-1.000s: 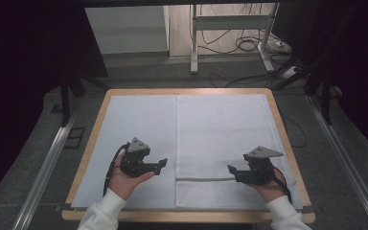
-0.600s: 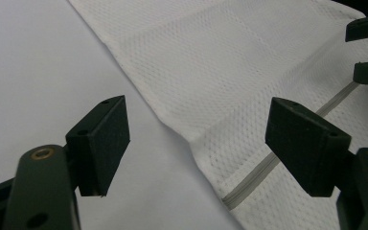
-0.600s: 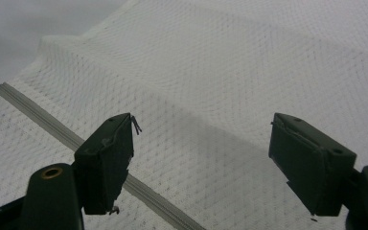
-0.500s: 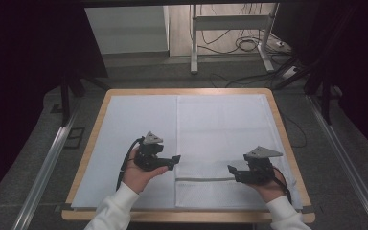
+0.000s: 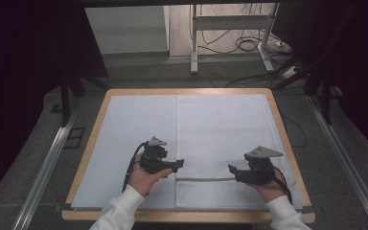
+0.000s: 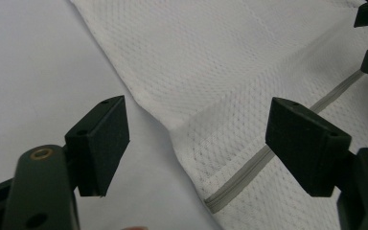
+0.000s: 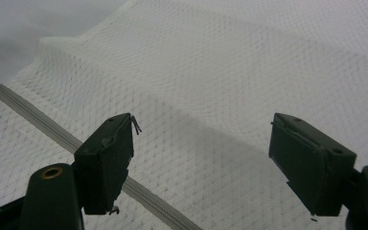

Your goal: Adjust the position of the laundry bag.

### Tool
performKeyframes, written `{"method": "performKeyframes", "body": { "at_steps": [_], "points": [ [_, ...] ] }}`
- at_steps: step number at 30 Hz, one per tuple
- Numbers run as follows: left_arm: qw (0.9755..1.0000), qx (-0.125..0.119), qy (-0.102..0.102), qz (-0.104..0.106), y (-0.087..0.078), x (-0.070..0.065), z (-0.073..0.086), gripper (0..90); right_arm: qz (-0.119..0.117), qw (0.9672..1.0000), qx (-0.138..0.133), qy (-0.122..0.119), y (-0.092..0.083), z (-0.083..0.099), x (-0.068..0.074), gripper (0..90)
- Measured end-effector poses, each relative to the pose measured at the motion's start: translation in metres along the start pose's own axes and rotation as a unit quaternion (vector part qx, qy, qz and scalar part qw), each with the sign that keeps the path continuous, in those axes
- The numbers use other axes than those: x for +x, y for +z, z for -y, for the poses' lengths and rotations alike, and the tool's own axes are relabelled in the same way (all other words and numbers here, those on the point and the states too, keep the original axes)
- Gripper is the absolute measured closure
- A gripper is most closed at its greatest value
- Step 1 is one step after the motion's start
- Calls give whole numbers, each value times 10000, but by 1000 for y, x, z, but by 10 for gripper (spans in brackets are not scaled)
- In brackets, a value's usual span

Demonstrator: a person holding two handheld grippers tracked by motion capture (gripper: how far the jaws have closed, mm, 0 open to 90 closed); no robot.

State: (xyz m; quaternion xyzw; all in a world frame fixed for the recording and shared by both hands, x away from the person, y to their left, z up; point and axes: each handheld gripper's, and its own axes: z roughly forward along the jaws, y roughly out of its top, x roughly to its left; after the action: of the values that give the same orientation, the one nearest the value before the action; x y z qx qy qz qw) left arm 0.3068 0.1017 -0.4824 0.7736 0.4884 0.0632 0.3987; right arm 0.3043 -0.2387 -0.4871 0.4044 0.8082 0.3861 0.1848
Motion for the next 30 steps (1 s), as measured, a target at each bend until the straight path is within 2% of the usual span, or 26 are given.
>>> {"method": "performKeyframes", "body": {
  "at_steps": [8,10,12,16,17,20,23,26,27,30],
  "points": [
    [9994,304,-171,1,19,8,5,286,27,10000,-17,10,0,0,-1,228],
    [9991,351,-244,83,22,9,7,306,28,10000,-23,13,0,0,-1,229],
    [9981,373,-398,285,24,11,7,340,22,10000,-23,-2,1,1,0,229],
    [9978,421,-402,315,29,12,8,381,30,10000,-22,-21,1,1,0,231],
    [9979,431,-391,300,30,13,8,418,37,10000,-39,-8,1,1,0,232],
    [9977,526,-337,257,36,14,10,457,46,10000,-53,11,0,0,-1,232],
    [9977,519,-367,227,38,14,10,466,58,10000,-60,8,0,0,-1,233],
    [9979,507,-357,180,41,15,9,512,62,10000,-66,8,0,0,-1,233],
    [9979,530,-326,171,42,15,9,562,65,10000,-65,6,0,0,-1,233],
    [9981,559,-203,142,45,14,10,616,69,10000,-66,8,0,0,-1,233]
  ]
}}
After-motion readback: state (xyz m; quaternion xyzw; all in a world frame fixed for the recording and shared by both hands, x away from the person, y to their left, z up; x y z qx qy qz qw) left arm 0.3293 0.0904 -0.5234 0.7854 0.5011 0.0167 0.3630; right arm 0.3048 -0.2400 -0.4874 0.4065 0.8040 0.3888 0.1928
